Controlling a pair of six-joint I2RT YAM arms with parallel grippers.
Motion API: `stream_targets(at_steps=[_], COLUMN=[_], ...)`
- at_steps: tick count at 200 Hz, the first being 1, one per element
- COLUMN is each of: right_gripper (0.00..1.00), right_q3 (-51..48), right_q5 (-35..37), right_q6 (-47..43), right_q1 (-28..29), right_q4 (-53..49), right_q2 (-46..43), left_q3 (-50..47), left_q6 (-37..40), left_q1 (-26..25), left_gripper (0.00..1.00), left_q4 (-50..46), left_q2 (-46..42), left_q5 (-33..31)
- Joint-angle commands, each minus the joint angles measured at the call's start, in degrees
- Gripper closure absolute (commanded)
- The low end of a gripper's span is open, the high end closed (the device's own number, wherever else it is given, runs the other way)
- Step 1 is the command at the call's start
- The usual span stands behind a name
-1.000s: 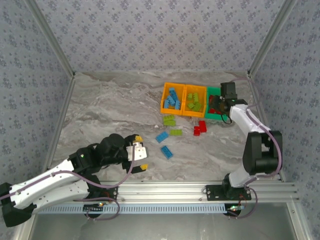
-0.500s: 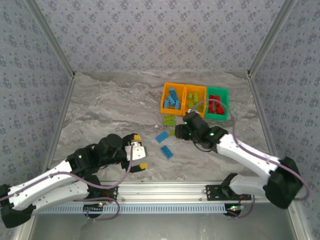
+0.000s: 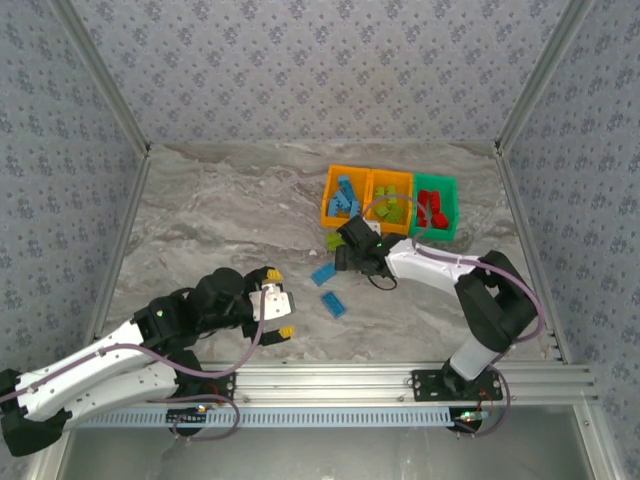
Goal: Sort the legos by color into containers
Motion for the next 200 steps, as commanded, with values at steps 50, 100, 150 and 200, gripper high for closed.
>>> stream_targets(at_steps=[50, 100, 150, 200], right_gripper=[0.15, 0.33, 0.41, 0.41], right_q3=[5.97, 6.27, 2.28, 0.8], right_q5=[-4.66, -1.2, 0.9, 2.33], right_q6=[-0.4, 0.12, -0.27, -0.96], right_q1=[-0.68, 0.53, 0.62, -0.4], right_q4=[1.22, -2.67, -2.7, -3.96], right_q2=[10.17, 12.89, 5.63, -0.62], left_q3=[0.72, 0.77, 0.75, 0.83], left_q6=[-0.52, -0.61, -0.52, -0.52], left_q1=[0.31, 0.31, 0.31, 0.31], left_gripper=[0.01, 0.01, 0.01, 0.01], left_q4=[-0.06, -0.05, -0.09, -0.28], left_q2=[0.73, 0.62, 0.92, 0.59], left_q5=[0.38, 0.33, -0.49, -0.9])
